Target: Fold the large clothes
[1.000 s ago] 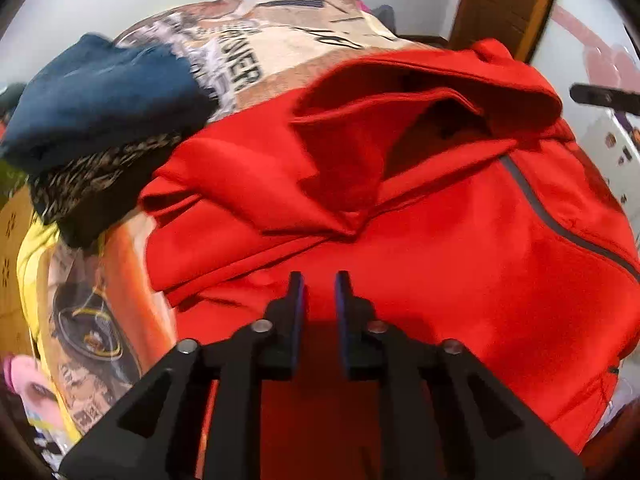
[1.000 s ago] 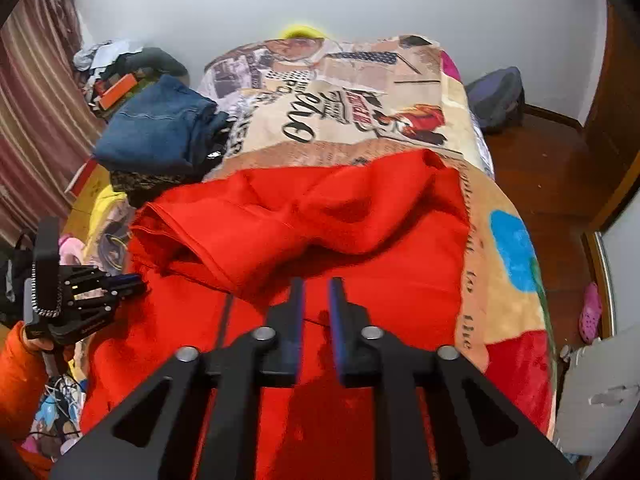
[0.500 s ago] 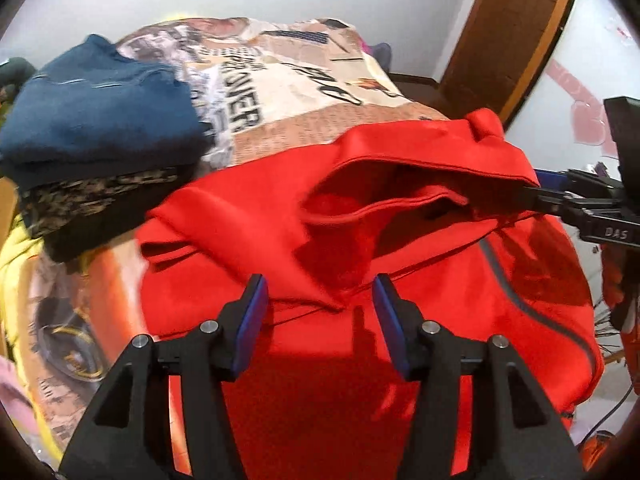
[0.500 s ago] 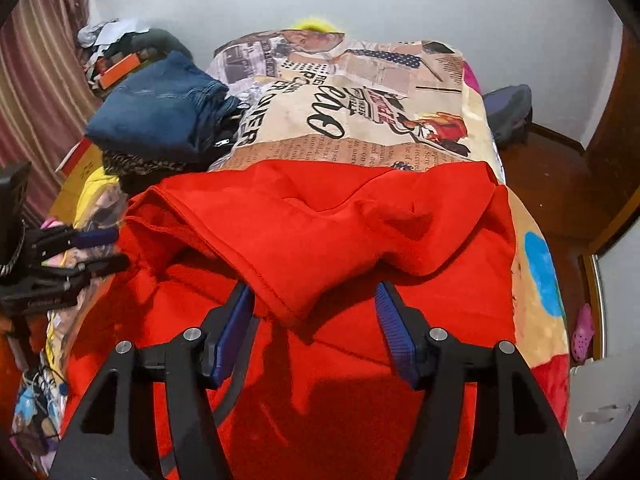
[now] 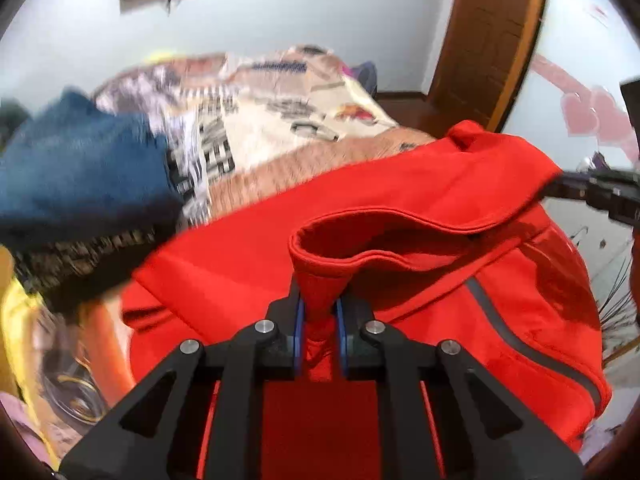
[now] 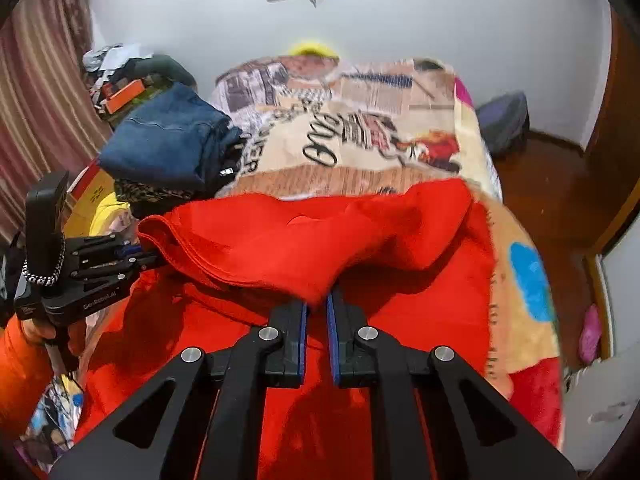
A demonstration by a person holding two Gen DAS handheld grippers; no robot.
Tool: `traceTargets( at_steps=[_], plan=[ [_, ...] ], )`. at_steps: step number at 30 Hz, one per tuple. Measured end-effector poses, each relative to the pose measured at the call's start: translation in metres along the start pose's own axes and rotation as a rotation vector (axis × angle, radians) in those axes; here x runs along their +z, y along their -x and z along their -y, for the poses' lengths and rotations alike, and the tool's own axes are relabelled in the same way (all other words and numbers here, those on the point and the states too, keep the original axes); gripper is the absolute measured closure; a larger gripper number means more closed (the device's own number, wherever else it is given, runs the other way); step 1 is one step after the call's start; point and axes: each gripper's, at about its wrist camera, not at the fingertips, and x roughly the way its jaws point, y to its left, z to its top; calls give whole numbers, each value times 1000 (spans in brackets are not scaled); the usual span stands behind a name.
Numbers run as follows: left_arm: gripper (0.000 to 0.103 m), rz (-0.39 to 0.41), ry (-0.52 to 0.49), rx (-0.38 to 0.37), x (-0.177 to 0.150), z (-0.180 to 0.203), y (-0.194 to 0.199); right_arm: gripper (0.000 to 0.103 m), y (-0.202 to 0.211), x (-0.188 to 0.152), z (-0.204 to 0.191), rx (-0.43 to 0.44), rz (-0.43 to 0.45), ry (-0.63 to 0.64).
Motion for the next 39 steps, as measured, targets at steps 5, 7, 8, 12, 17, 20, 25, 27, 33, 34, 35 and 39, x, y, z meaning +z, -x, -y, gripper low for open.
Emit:
traceTargets(
  at_steps=[5, 7, 8, 12, 17, 20, 25, 27, 33, 34, 35, 39],
  plan=[
    [91, -17, -47, 12, -15, 7, 8, 96, 6, -12, -1, -13, -21, 17],
    [91, -62, -35, 7, -25, 5, 2, 96, -2, -17, 4, -16, -56, 8],
    [91, -90, -25, 3, -31, 3, -1, 96, -6, -22, 8, -14, -77, -5],
    [90, -168, 19, -21, -49, -4, -6, 96, -6, -27, 18, -18, -102, -50],
    [87, -153, 61, 27, -51, -23, 11, 95, 5, -12, 21, -16, -71, -67],
    [77, -104, 101, 69, -38, -41, 24, 94, 7, 0, 20, -10, -40, -63],
    [68, -37, 156, 113, -4, -63, 26, 91, 0, 25, 12, -15, 11, -31],
    [68, -25, 168, 94, 9, -66, 20, 90, -7, 32, 7, -16, 11, -13],
    [68, -72, 185, 3, 23, -51, -21, 85, -50, 34, 4, 22, -82, -17],
    [68, -95, 183, -11, 19, -46, -30, 85, -58, 30, 5, 13, -111, -14],
    [68, -114, 178, -20, 15, -41, -36, 85, -67, 25, 7, 5, -142, -12],
    [60, -196, 138, -45, -11, -25, -59, 85, -80, 4, 17, -2, -207, -7]
  ],
)
